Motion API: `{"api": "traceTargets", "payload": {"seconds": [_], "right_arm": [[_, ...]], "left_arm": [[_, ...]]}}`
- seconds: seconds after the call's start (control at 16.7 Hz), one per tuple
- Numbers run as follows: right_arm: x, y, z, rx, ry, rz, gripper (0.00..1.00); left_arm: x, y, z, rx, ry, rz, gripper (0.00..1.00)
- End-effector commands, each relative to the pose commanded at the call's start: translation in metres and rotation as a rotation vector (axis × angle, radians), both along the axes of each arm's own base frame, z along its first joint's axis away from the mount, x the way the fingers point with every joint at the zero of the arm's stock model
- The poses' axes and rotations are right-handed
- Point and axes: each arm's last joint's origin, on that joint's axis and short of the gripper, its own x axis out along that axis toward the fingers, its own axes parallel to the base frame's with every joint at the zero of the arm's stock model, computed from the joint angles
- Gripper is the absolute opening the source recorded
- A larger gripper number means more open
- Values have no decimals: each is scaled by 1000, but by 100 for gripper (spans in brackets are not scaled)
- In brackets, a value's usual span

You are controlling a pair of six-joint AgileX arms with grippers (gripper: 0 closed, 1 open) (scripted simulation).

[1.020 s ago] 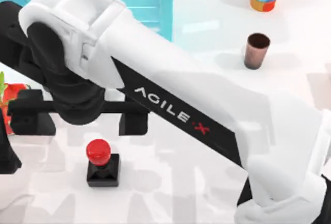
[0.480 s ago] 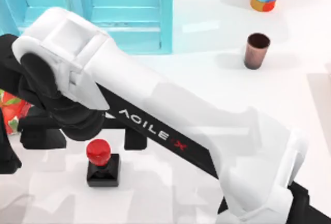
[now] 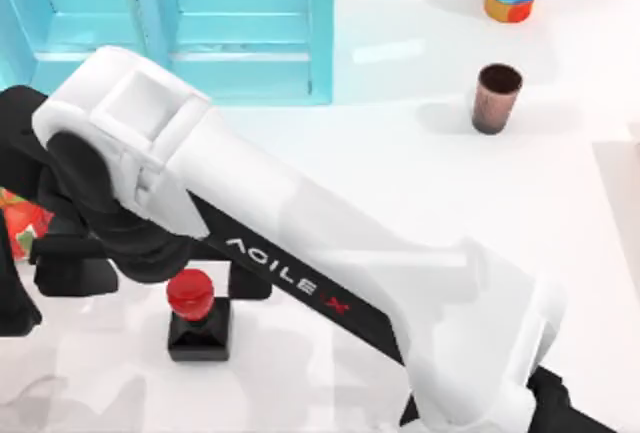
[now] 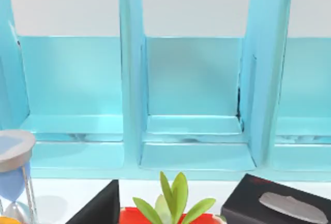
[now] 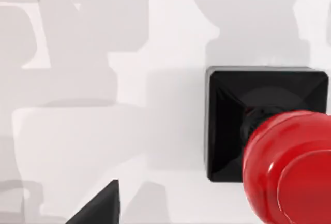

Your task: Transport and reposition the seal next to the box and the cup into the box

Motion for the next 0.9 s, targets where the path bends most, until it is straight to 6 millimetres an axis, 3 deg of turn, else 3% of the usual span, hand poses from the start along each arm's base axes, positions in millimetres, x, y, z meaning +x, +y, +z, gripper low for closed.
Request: {"api": "traceTargets", "payload": {"seconds": [0.42,0.72,0.9], "right_arm": [[9,-3,-52,7,-4,0,100],[10,-4,-55,6,-3,0,100],[10,-4,-55,6,-3,0,77]], "left_arm": [[0,0,0,0,0,0,100],[0,0,0,0,0,0,100],[0,0,0,0,0,0,100]]}}
